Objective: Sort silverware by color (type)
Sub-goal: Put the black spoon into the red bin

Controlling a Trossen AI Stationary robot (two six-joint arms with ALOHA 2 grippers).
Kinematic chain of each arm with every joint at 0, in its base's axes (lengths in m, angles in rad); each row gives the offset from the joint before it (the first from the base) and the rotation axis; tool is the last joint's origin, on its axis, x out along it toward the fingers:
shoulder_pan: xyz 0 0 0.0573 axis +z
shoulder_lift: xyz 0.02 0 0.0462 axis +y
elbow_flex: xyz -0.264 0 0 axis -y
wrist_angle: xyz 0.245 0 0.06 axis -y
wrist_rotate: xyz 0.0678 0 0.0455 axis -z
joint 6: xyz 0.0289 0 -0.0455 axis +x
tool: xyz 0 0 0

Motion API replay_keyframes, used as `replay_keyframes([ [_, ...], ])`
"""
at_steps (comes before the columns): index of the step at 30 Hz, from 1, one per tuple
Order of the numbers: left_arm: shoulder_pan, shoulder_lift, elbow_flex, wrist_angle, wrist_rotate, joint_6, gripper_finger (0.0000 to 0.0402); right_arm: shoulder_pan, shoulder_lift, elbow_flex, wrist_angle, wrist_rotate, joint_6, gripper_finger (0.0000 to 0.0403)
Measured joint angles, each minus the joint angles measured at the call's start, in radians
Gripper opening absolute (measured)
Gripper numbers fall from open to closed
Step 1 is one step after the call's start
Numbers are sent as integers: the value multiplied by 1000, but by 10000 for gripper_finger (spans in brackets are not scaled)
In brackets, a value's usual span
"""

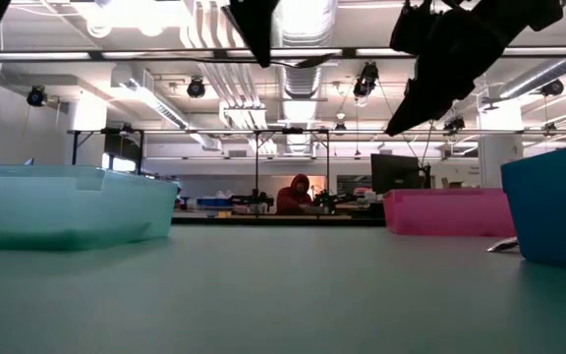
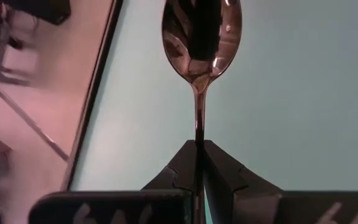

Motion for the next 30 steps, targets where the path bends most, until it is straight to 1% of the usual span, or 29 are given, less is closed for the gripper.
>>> replay_keyframes([
  [3, 11, -120, -172, 110, 12, -44, 0, 1, 0, -30, 58, 0, 20, 118],
  [4, 12, -165, -249, 176, 22, -60, 0, 1, 0, -40, 87, 0, 19, 118],
  [6, 12, -259, -415, 384, 53, -65, 0, 1, 0, -61, 156, 0, 19, 118],
  [8, 11, -344, -593, 657, 67, -46, 0, 1, 0, -81, 247, -1, 18, 118],
  [11, 14, -432, -842, 1153, 64, 44, 0, 1, 0, -114, 414, -2, 17, 118],
  [13, 20, -461, -982, 1468, 56, 119, 0, 1, -1, -126, 509, -3, 19, 118],
  [16, 32, -472, -1143, 1808, 35, 165, 0, 0, -1, -131, 594, -40, 26, 118],
  [18, 38, -471, -1224, 1968, 21, 174, 0, -1, -1, -132, 629, -101, 22, 120],
  [21, 43, -456, -1306, 2178, 3, 209, 0, -1, -1, -128, 660, -176, 20, 132],
  [25, 43, -436, -1373, 2368, 0, 238, 0, -12, -1, -126, 683, -176, 19, 165],
  [28, 44, -414, -1378, 2506, -13, 284, 0, -25, 0, -126, 689, -166, 29, 192],
  [30, 45, -391, -1368, 2581, -27, 321, 0, -31, 11, -125, 710, -129, 58, 205],
])
